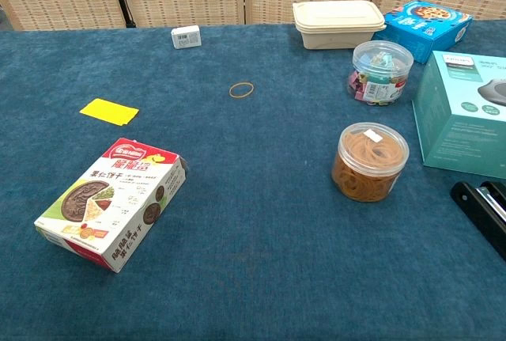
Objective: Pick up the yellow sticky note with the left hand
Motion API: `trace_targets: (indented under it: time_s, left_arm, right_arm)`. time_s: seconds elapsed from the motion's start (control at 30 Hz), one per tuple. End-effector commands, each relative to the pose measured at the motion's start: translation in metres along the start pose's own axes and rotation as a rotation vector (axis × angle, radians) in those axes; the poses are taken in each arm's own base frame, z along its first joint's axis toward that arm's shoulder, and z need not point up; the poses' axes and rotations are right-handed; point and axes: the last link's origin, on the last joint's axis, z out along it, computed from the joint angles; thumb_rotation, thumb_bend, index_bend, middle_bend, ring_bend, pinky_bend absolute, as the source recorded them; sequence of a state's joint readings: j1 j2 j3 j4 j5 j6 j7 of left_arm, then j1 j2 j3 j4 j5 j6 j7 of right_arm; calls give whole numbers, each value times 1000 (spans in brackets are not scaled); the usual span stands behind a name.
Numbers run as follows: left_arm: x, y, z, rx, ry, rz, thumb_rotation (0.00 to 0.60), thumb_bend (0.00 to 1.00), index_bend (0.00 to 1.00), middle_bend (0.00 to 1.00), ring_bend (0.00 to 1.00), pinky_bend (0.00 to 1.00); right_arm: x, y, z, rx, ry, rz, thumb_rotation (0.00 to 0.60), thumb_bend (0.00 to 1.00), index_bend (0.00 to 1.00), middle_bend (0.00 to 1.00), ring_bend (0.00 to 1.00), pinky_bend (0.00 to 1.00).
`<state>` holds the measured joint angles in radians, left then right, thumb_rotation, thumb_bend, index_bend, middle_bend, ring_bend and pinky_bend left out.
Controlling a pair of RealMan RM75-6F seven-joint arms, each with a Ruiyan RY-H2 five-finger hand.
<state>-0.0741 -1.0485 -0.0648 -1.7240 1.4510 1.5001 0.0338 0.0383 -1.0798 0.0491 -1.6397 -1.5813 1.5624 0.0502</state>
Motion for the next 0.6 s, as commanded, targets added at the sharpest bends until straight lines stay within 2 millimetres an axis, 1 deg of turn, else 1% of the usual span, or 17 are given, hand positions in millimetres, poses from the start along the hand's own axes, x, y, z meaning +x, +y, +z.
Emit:
trace_targets:
  time_s: [0.03, 0.27, 0.37, 0.43, 0.6]
  left_arm:
    - [0, 0, 0, 0, -2, 0, 600, 0, 0, 0, 0, 0]
    - [-1, -1, 3, 4, -5, -4, 600, 0, 0, 0, 0, 0]
    - [-2, -2, 7, -7, -7, -10, 600, 0, 0, 0, 0, 0]
    - [-5, -3, 13, -18, -12, -14, 600, 0, 0, 0, 0, 0]
    - [-18, -9, 35, -40, -44, -29, 600, 0, 0, 0, 0, 0]
  right_arm:
    - [0, 0, 0, 1, -2, -1, 600, 0, 0, 0, 0, 0]
    - [-1, -1, 0, 2, -4, -3, 600, 0, 0, 0, 0, 0]
    - [-1, -1, 0, 1, -4, -2, 600, 0, 0, 0, 0, 0]
    - [-1, -1, 0, -1, -5, -1, 600, 0, 0, 0, 0, 0]
    - [0, 0, 0, -4, -3, 3, 600, 0, 0, 0, 0, 0]
